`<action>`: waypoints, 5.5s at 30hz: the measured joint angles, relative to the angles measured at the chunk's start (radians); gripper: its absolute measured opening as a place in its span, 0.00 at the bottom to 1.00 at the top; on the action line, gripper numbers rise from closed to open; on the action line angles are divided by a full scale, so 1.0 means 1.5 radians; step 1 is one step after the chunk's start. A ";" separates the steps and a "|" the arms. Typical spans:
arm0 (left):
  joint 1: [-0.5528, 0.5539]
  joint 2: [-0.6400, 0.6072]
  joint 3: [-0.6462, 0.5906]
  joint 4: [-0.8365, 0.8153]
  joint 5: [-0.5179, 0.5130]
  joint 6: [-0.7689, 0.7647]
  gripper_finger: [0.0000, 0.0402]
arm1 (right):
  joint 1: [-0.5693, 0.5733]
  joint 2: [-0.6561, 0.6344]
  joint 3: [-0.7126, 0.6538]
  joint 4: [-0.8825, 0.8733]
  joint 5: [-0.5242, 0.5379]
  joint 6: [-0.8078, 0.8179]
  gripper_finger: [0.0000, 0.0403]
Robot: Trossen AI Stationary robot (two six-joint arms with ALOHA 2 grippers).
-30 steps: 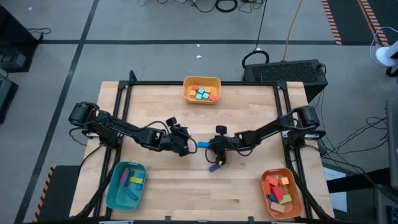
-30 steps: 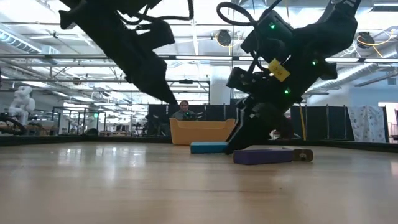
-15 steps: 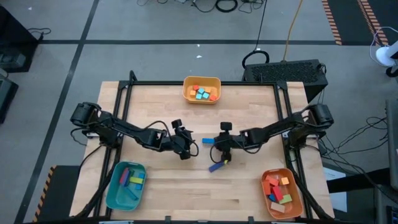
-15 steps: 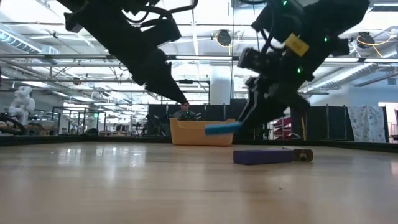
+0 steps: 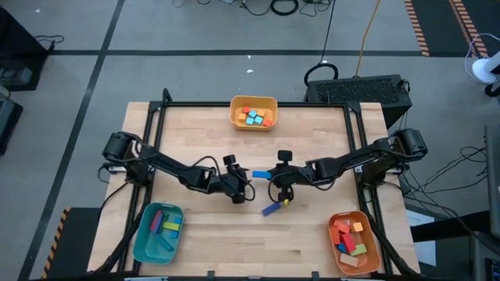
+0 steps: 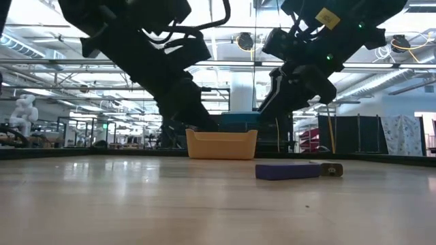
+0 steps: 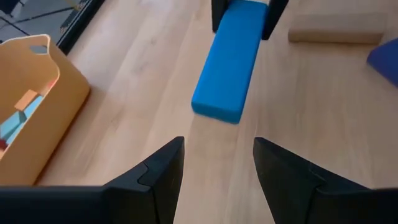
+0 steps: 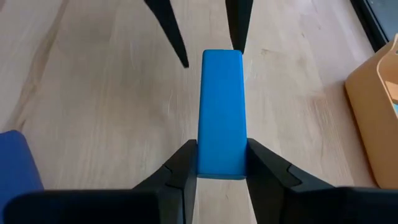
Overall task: Sort blocks by size
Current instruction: Put the small blue rectangle block into the green bin, then put the small brown rectangle block into the green bin
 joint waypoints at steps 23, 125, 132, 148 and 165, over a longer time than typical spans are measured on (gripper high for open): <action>0.002 0.005 0.000 0.115 0.079 0.141 0.53 | 0.006 0.000 0.001 0.017 -0.033 -0.020 0.24; -0.289 -0.403 0.001 -0.747 0.555 -0.513 0.30 | 0.029 0.000 0.001 -0.138 0.073 -0.018 0.39; -0.309 -0.403 0.001 -0.813 0.524 -0.513 0.30 | 0.029 0.000 0.001 -0.135 0.069 0.039 0.39; -0.309 -0.402 0.001 -0.834 0.457 -0.571 0.39 | 0.029 0.000 0.001 -0.134 0.067 0.046 0.39; -0.309 -0.402 0.001 -0.830 0.450 -0.583 0.49 | 0.030 0.000 0.001 -0.131 -0.030 -0.062 0.39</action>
